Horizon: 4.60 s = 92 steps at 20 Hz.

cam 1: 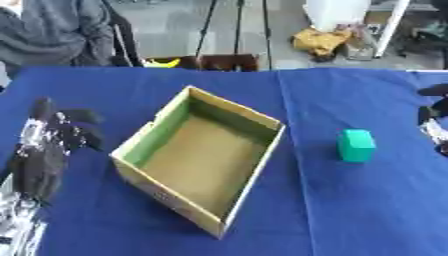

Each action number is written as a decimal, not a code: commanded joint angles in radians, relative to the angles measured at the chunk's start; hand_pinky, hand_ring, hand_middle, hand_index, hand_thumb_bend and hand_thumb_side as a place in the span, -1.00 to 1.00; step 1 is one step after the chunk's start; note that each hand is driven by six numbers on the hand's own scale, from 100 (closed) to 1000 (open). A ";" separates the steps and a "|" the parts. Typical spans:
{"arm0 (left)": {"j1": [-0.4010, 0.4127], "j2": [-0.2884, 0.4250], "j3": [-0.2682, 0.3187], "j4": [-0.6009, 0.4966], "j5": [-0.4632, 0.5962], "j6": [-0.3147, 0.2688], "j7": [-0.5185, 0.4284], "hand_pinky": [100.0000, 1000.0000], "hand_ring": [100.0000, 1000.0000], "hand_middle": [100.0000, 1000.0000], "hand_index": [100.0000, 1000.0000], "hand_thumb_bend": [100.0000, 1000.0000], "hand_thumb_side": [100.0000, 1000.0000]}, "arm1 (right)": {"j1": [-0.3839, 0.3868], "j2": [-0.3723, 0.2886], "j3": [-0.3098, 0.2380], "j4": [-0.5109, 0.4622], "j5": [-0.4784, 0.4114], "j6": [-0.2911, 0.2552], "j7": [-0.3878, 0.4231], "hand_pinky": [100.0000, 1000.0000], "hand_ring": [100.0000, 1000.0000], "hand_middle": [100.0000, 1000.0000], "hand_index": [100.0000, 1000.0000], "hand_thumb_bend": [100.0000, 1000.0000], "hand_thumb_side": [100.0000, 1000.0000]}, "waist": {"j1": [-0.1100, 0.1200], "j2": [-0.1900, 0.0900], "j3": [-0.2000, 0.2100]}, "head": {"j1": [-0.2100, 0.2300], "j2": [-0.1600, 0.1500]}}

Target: Pick up objects on the table and place them in the box.

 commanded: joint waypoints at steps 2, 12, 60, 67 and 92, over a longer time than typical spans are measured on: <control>-0.011 0.015 0.008 -0.013 -0.002 0.002 0.000 -0.08 -0.03 0.14 0.35 -0.31 0.98 | -0.017 -0.051 0.000 -0.012 0.007 0.003 0.016 0.16 0.27 0.53 0.69 -1.00 0.35 | -0.002 -0.012 0.001 | -0.002 -0.014; -0.010 0.020 0.002 -0.010 -0.003 0.004 -0.006 -0.08 -0.03 0.14 0.35 -0.31 0.98 | -0.105 -0.179 0.136 0.146 0.025 -0.019 0.153 0.60 0.75 0.78 0.85 -0.59 0.40 | -0.009 -0.016 0.007 | -0.012 -0.019; -0.014 0.027 -0.016 -0.010 -0.003 0.003 -0.026 -0.08 -0.03 0.14 0.34 -0.32 0.98 | -0.474 -0.064 0.229 0.586 0.207 -0.068 0.761 0.67 0.90 0.85 0.83 -0.22 0.43 | -0.010 -0.017 0.049 | -0.060 -0.048; -0.015 0.026 -0.016 -0.010 -0.002 0.004 -0.025 -0.08 -0.03 0.14 0.34 -0.32 0.98 | -0.460 -0.057 0.254 0.567 0.268 -0.099 0.757 0.66 0.89 0.84 0.82 -0.13 0.41 | -0.011 -0.016 0.049 | -0.062 -0.054; -0.011 0.024 -0.014 -0.010 -0.002 0.003 -0.023 -0.08 -0.04 0.14 0.34 -0.32 0.98 | -0.475 -0.048 0.236 0.470 0.276 -0.104 0.579 -0.61 -0.33 0.36 0.47 -1.00 -1.00 | -0.003 -0.023 0.044 | -0.057 -0.055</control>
